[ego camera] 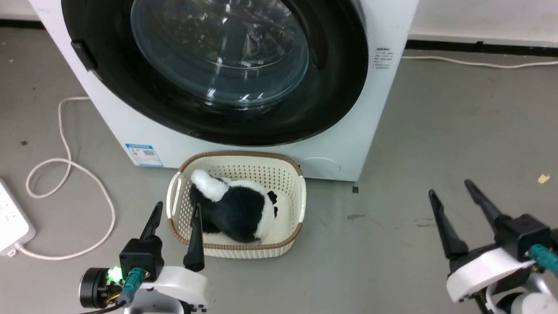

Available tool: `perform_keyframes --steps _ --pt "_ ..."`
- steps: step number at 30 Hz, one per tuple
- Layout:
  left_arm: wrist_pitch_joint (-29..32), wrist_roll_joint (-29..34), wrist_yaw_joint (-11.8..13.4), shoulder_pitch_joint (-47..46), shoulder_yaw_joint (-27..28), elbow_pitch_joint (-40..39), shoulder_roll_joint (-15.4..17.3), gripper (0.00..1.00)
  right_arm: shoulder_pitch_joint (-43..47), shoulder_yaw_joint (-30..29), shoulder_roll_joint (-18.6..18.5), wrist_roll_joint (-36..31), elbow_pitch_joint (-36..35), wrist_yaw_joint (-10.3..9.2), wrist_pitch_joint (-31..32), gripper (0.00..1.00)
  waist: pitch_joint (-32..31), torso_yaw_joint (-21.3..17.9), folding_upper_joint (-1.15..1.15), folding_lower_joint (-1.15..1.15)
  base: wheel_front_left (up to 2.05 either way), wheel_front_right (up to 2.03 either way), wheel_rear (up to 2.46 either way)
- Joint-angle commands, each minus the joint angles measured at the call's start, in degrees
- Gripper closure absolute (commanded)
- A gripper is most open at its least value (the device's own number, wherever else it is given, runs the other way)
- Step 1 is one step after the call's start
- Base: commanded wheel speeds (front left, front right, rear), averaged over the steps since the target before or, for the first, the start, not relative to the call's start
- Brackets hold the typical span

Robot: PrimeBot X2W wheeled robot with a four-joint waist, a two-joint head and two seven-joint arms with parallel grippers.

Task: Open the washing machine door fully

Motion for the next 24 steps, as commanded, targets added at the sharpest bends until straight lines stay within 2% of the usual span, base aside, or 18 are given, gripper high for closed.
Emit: perform_keyframes --steps 1,10,11,12,13,24 --pt "-0.71 -0.46 0.54 -1.3 -0.57 -0.58 0.03 0.0 -1.95 -0.01 -1.28 1.03 -0.68 -0.03 -0.31 0.0 0.94 0.58 0.0 0.0 0.0 0.0 0.0" --pt "-1.67 -0.93 1.63 -2.55 -1.85 -1.29 0.03 0.0 -6.6 0.09 -3.88 3.77 -0.99 -0.03 0.08 0.0 2.89 1.89 0.0 0.0 0.0 0.0 0.0" --pt "-1.9 -1.13 2.0 -2.78 -2.18 -1.47 0.03 0.0 -7.68 0.13 -4.44 4.7 -0.83 -0.03 0.36 0.58 3.28 2.17 0.0 0.0 0.0 0.0 0.0" --pt "-2.02 -1.21 2.15 -2.87 -2.33 -1.53 0.03 0.0 -8.3 0.16 -4.65 5.28 -0.75 -0.03 0.48 0.96 3.48 2.29 0.0 0.0 0.0 0.0 0.0" --pt "-2.14 -1.27 2.28 -2.95 -2.49 -1.57 0.03 0.0 -8.93 0.18 -4.82 5.91 -0.66 -0.04 0.63 1.0 3.69 2.4 0.0 0.0 0.0 0.0 0.0" --pt "-3.34 -1.63 3.31 -4.23 -3.9 -2.18 0.03 0.0 -16.86 -0.93 -5.06 14.48 1.32 -0.04 4.88 1.0 6.82 3.7 0.0 0.0 0.0 0.0 0.0"
